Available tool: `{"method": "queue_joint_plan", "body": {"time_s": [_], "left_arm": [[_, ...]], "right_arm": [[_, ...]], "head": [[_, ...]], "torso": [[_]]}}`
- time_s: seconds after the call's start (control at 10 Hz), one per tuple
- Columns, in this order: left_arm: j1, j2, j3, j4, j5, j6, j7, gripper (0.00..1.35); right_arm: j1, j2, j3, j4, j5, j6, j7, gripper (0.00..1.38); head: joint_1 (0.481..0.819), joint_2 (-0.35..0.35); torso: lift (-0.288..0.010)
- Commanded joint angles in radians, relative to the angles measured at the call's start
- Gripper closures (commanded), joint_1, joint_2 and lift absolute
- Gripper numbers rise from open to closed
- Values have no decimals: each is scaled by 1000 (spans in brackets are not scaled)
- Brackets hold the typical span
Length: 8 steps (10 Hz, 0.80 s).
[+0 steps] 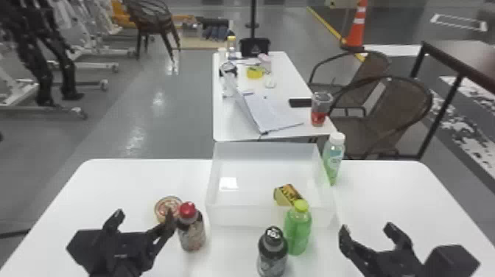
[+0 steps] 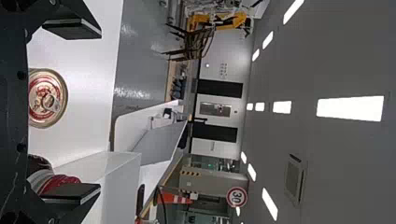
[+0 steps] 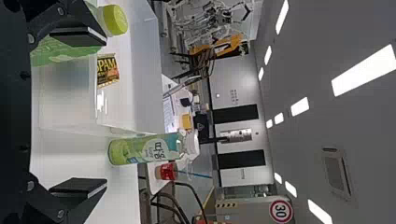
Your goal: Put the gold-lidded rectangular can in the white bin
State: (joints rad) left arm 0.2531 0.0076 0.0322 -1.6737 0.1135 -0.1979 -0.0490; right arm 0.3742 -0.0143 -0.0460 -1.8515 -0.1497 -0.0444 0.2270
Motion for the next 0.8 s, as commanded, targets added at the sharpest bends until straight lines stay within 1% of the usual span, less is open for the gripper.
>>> {"method": "queue_joint_plan", "body": {"time_s": [0.0,0.7], "left_arm": [[0,0,0,0,0,0,0,144],[0,0,0,0,0,-3,0,144]], "right_arm": [[0,-1,0,0,1,0,0,219],[2,-1,0,0,1,0,-2,217]], "head": [[549,0],[549,0]], "torso": [[-100],[-100]]}}
